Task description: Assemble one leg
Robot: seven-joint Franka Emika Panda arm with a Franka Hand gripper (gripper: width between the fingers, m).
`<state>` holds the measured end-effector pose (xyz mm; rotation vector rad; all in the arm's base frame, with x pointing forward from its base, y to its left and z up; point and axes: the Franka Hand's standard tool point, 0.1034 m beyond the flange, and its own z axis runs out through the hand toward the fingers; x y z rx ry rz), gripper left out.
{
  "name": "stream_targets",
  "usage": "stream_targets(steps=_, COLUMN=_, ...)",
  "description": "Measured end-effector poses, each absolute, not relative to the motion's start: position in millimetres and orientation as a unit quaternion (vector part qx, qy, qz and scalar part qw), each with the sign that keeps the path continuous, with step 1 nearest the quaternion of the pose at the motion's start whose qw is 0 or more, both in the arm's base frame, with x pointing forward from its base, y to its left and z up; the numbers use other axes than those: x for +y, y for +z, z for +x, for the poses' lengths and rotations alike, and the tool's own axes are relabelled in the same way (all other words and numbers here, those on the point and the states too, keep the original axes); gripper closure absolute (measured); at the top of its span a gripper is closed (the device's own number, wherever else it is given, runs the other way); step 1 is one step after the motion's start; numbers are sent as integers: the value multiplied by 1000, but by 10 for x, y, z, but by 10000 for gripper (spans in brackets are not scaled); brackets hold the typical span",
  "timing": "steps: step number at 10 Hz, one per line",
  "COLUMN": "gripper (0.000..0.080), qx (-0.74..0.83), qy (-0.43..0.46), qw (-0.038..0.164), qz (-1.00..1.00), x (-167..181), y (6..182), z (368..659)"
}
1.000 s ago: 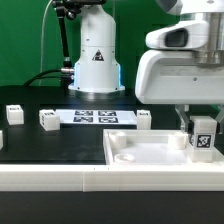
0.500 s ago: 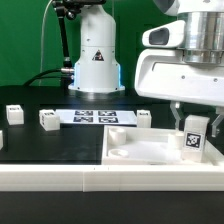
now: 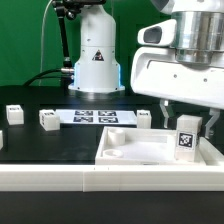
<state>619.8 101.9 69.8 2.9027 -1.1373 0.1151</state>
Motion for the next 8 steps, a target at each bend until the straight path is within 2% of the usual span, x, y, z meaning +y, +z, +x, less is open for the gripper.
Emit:
stream_targets(steps=1, gripper=244, qx=-365, qy=37, qw=11, qz=930, x=1019, y=698, z=6198)
stream_targets(steps=2, gripper=170, qx=-365, qy=37, qw=11, qz=930, x=1019, y=698, z=6198)
stream_targets(steps=3, gripper=154, qx=-365, qy=37, qw=11, qz=930, x=1019, y=698, z=6198)
stream_targets(steps=8, gripper=151, qx=-365, qy=37, qw=11, qz=930, x=1019, y=698, z=6198)
